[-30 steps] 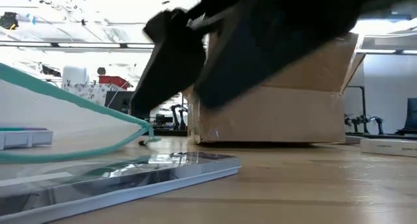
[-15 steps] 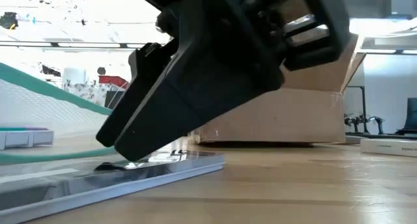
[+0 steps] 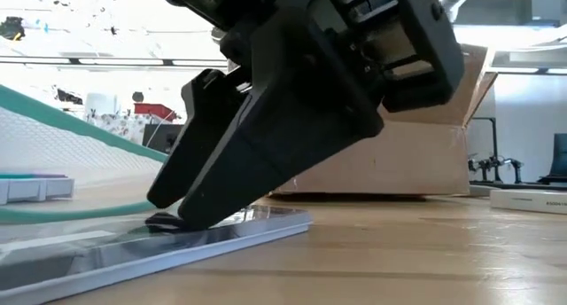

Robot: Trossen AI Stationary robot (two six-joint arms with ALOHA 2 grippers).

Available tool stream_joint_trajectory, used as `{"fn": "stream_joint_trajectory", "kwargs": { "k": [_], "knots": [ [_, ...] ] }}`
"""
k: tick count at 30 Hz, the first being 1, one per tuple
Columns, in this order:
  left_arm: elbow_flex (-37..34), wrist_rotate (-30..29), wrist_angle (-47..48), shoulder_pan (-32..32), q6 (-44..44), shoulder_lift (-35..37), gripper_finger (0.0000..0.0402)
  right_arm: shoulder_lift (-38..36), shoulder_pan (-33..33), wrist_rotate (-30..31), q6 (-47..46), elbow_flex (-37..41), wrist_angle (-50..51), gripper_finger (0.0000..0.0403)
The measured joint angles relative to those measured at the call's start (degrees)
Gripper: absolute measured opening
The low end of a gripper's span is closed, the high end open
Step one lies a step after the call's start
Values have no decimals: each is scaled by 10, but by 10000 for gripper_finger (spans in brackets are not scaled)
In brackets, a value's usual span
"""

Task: Unpack boxes
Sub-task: Put the white pencil box into the transparent zip bag

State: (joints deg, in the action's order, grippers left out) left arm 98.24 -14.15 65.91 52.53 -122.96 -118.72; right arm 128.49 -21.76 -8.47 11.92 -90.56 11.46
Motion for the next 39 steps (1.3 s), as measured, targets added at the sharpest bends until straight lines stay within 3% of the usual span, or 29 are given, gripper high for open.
{"fn": "stream_joint_trajectory", "kwargs": {
  "k": [6,12,22,29,35,39],
  "knots": [
    [0,0,0,0,2,0,0,-4,0,0,-89,0,-29,290],
    [0,0,0,0,3,0,0,-4,7,0,-98,0,-40,290],
    [0,-1,1,0,11,0,0,-4,50,-5,-322,0,-58,290],
    [0,-1,3,0,18,0,0,-4,87,-75,-320,0,-66,290],
    [0,-2,7,0,31,0,0,-4,70,-95,-139,0,-66,290],
    [0,-3,7,0,33,0,0,-4,56,-98,-102,0,-53,290]
  ]
}}
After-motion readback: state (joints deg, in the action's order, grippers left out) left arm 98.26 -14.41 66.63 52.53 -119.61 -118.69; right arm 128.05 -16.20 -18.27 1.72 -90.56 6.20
